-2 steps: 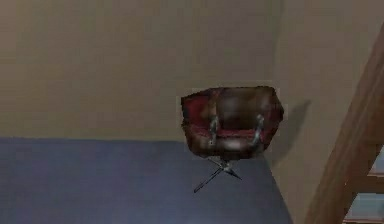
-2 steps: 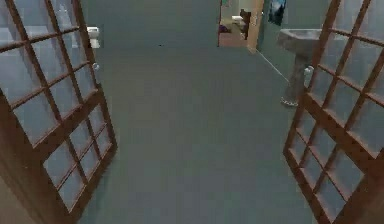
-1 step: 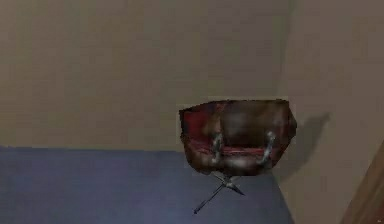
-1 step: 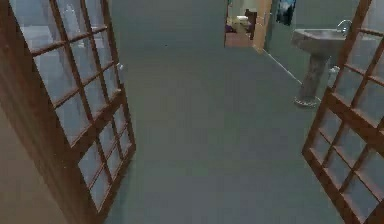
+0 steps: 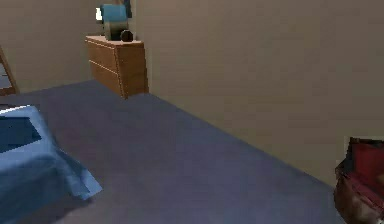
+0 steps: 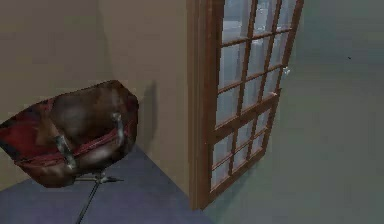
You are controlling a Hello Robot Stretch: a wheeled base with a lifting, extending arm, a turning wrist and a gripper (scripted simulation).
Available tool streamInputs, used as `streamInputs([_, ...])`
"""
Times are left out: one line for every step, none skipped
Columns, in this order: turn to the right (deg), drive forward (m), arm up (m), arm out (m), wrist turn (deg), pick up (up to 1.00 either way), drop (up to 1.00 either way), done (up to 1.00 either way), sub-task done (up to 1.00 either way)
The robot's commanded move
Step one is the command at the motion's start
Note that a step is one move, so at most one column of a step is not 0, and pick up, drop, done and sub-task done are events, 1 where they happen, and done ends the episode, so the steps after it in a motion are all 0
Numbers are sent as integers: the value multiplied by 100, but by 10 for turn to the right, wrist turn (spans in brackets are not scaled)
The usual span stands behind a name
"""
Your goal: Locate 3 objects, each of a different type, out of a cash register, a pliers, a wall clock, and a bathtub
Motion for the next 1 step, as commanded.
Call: streamInputs([-120,0,0,0,0,0,0,0,0])
